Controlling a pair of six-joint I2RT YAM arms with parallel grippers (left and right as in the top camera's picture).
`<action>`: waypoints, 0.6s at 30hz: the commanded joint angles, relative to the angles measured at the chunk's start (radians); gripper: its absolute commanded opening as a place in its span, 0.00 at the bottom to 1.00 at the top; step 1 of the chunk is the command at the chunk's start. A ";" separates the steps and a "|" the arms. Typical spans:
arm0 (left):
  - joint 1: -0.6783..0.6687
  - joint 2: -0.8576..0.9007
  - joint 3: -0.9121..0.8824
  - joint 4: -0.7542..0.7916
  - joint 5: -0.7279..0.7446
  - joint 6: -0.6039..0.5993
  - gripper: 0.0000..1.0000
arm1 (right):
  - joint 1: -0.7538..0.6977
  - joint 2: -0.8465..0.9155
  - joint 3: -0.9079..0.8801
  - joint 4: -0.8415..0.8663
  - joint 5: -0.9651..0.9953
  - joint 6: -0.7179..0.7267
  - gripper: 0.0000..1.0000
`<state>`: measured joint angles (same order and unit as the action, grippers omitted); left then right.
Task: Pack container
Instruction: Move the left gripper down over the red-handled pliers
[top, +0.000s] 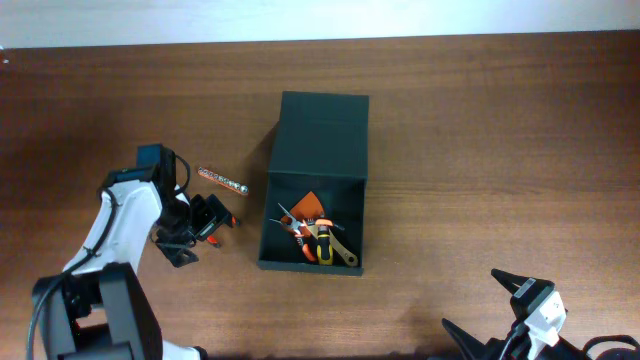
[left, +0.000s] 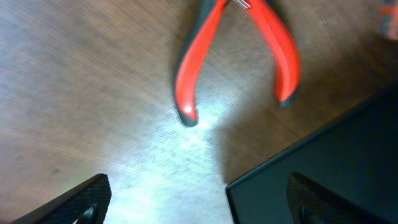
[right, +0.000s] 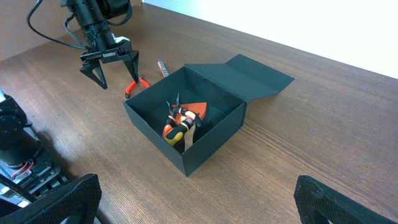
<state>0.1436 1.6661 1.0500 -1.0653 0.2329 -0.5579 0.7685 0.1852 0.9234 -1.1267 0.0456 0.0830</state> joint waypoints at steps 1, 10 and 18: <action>0.005 0.041 0.058 -0.037 -0.052 0.006 0.91 | 0.004 -0.004 -0.003 0.004 0.012 0.012 0.99; 0.005 0.112 0.086 -0.042 -0.100 -0.016 0.91 | 0.004 -0.004 -0.003 0.003 0.012 0.011 0.99; 0.005 0.154 0.085 0.013 -0.107 -0.026 0.91 | 0.004 -0.004 -0.003 0.004 0.012 0.011 0.99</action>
<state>0.1436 1.7954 1.1187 -1.0660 0.1444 -0.5671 0.7685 0.1852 0.9234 -1.1263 0.0452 0.0830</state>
